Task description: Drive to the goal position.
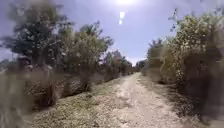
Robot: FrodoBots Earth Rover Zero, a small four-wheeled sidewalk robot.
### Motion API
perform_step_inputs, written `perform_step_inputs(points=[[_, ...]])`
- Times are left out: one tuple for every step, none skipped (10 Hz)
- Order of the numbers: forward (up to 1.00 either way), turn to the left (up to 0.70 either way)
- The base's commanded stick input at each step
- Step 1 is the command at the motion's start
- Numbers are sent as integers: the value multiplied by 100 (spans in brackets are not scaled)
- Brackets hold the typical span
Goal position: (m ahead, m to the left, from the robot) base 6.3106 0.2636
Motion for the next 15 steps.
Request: perform_step_inputs(points=[[70, 0], [70, -2], [70, -21], [70, -35], [70, -35], [70, -35], [70, -35], [70, -35], [70, -35], [70, 0], [70, 0], [70, 0], [70, 0], [70, 0], [70, 0]])
